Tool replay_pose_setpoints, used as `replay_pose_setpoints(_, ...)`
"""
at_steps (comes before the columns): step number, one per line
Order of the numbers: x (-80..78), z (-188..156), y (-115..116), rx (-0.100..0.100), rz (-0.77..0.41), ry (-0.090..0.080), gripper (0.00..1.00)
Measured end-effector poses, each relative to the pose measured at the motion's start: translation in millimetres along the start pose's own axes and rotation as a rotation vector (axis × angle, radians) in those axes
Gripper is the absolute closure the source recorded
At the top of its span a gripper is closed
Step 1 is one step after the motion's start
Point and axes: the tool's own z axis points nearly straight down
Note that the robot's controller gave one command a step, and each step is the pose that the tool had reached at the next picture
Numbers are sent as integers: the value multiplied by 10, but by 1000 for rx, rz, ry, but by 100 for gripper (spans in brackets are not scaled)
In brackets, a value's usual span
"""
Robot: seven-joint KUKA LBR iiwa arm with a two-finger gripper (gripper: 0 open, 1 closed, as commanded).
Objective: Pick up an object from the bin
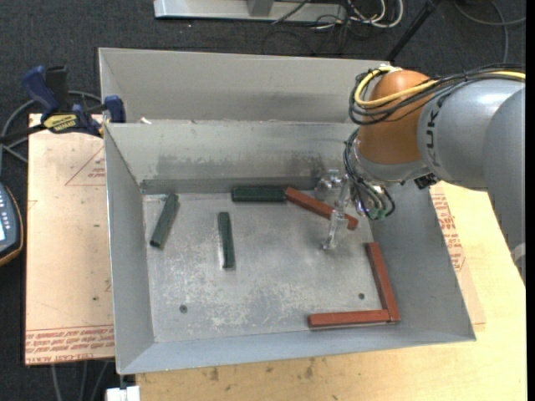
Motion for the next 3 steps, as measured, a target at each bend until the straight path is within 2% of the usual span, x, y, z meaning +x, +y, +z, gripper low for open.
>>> replay_pose_setpoints(1,-21,-56,24,-1,-2,-7,100)
replay_pose_setpoints(2,98,-511,414,-1,-215,-9,100)
replay_pose_setpoints(3,468,-22,172,0,-252,-1,100)
